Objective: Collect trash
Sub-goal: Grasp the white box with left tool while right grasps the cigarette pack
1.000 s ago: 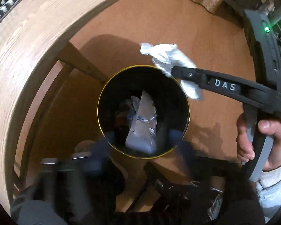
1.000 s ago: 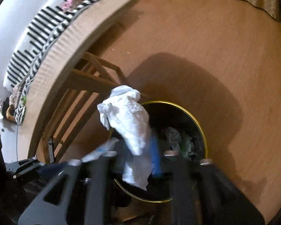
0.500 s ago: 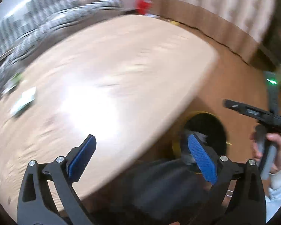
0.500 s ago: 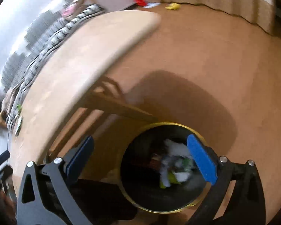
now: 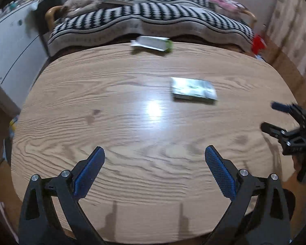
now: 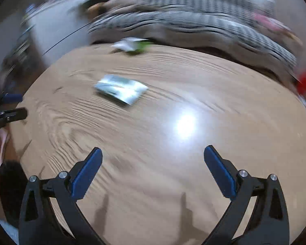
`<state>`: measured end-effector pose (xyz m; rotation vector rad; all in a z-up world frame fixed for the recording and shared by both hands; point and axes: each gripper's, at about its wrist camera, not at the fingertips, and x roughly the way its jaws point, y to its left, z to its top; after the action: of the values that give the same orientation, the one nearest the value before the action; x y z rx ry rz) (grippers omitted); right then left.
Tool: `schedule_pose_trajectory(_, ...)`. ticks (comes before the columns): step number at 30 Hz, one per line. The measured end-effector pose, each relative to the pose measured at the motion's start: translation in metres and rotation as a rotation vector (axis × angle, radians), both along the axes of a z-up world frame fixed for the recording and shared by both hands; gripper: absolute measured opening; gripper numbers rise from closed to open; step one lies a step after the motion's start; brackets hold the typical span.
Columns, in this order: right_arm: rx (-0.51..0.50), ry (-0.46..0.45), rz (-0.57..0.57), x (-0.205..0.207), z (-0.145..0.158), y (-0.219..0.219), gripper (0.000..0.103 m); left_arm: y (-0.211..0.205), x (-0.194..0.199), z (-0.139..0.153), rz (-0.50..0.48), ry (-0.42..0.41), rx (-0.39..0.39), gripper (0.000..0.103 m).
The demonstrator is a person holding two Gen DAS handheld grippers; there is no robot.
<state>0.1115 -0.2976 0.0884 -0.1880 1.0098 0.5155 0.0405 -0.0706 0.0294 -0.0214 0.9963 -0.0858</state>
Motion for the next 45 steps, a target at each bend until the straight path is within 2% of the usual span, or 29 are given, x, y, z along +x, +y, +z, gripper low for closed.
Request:
schedule_pose_trajectory(2,-0.053,0.005,0.101,0.036,-0.010,0.036,0.096,0.014,0.000,-0.005,0.027,0.011,-0.011,0.096)
schedule_pose_trajectory(6,-0.126,0.028,0.214,0.074,-0.040,0.078,0.096,0.041,0.010,-0.027,0.077,0.056,-0.033,0.096)
schedule_pose_trajectory(10,-0.165,0.049,0.263,0.094,-0.064,0.099,0.096,0.059,0.020,-0.042,0.110,0.089,-0.043,0.096)
schedule_pose_trajectory(12,-0.128,0.052,0.260,0.098,-0.066,0.101,0.095,0.062,0.025,-0.047,0.109,0.094,-0.032,0.096)
schedule_pose_trajectory(13,-0.115,0.042,0.249,0.100,-0.064,0.102,0.090,0.063,0.027,-0.049,0.109,0.093,-0.023,0.096)
schedule_pose_trajectory(14,-0.107,0.034,0.244,0.100,-0.062,0.101,0.074,0.063,0.029,-0.050,0.110,0.091,-0.016,0.096)
schedule_pose_trajectory(15,-0.098,0.035,0.244,0.101,-0.060,0.101,0.065,0.064,0.033,-0.052,0.111,0.089,-0.011,0.096)
schedule_pose_trajectory(17,-0.077,0.062,0.248,0.103,-0.059,0.096,0.058,0.064,0.041,-0.055,0.109,0.097,-0.017,0.096)
schedule_pose_trajectory(18,-0.060,0.086,0.238,0.103,-0.057,0.090,0.058,0.063,0.046,-0.056,0.105,0.103,-0.020,0.096)
schedule_pose_trajectory(20,-0.075,0.067,0.173,0.103,-0.052,0.078,0.058,0.058,0.059,-0.057,0.089,0.115,-0.017,0.096)
schedule_pose_trajectory(24,0.006,0.019,-0.060,0.091,-0.035,0.018,0.058,0.035,0.093,-0.047,0.062,0.097,-0.040,0.096)
schedule_pose_trajectory(26,0.046,-0.043,-0.157,0.079,-0.027,-0.015,0.058,0.021,0.119,-0.036,0.052,0.067,-0.053,0.096)
schedule_pose_trajectory(29,0.072,-0.114,-0.274,0.060,-0.022,-0.053,0.058,0.006,0.163,-0.027,0.108,0.049,-0.071,0.096)
schedule_pose_trajectory(32,0.126,-0.131,-0.372,0.049,-0.025,-0.081,0.059,-0.008,0.204,-0.022,0.175,0.046,-0.085,0.096)
schedule_pose_trajectory(36,0.168,-0.147,-0.396,0.049,-0.020,-0.099,0.059,-0.039,0.263,-0.016,0.225,0.010,-0.026,0.096)
schedule_pose_trajectory(40,0.204,-0.155,-0.382,0.047,-0.015,-0.108,0.059,-0.054,0.318,-0.027,0.281,0.046,-0.023,0.096)
schedule_pose_trajectory(44,0.206,-0.124,-0.373,0.054,-0.026,-0.108,0.059,-0.056,0.355,-0.051,0.334,0.097,-0.022,0.095)
schedule_pose_trajectory(45,0.201,-0.113,-0.370,0.055,-0.030,-0.108,0.059,-0.057,0.362,-0.060,0.324,0.121,-0.044,0.087)
